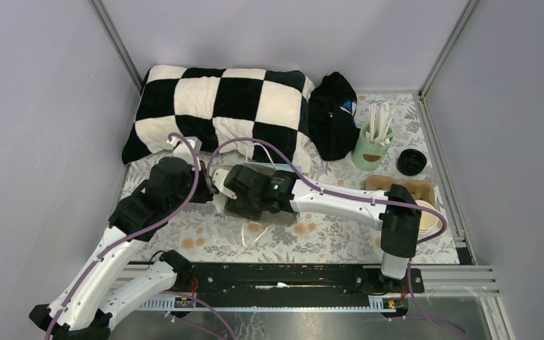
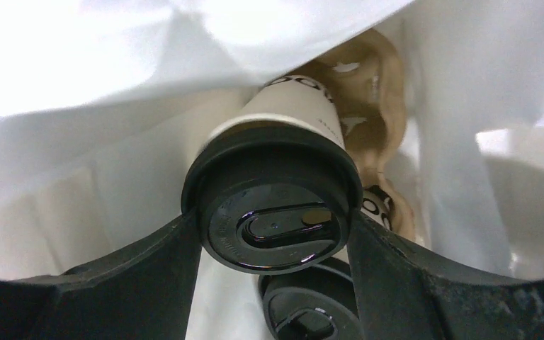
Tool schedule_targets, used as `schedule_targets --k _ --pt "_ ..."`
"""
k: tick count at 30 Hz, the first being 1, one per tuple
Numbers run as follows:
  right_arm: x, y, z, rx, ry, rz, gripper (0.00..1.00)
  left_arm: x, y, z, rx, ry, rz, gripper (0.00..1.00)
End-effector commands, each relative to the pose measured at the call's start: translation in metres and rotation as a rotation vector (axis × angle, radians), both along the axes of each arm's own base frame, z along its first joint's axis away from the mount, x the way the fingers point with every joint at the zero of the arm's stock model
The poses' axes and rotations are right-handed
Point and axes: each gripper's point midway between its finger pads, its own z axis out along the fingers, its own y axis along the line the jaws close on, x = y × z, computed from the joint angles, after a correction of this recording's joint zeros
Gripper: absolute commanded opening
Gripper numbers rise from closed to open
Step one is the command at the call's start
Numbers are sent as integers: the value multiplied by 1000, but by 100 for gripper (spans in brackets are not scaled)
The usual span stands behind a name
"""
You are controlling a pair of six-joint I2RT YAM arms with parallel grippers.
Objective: Pack the takeout coffee
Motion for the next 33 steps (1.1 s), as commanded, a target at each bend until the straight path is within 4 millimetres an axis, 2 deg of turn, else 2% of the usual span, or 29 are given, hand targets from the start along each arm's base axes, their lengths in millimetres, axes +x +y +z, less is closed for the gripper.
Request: schedule_targets --k 1,5,9,15,20,22,27,30,33 --pt "-54 34 -13 -3 211 233 42 -32 -66 50 -223 33 -318 0" --pt "-72 29 -11 -14 315 220 42 -39 -67 61 -232 79 -328 0" --pt "-72 22 -10 -27 320 192 43 -48 -72 72 -237 136 -374 0" --pt "-49 17 8 1 194 109 43 -53 -74 72 -230 195 -387 0" --pt "-31 22 14 71 73 22 41 -48 -69 56 -219 186 -337 0" --pt "-27 27 12 96 28 17 41 -44 -64 49 -205 171 -305 0" --pt "-15 37 -3 99 -34 9 44 -45 -69 42 -230 162 -322 0" --pt "-6 37 -14 70 -71 -13 47 -43 -70 40 -223 162 -327 0" --pt "5 27 -19 37 -133 -71 47 -43 -71 41 -221 158 -335 0"
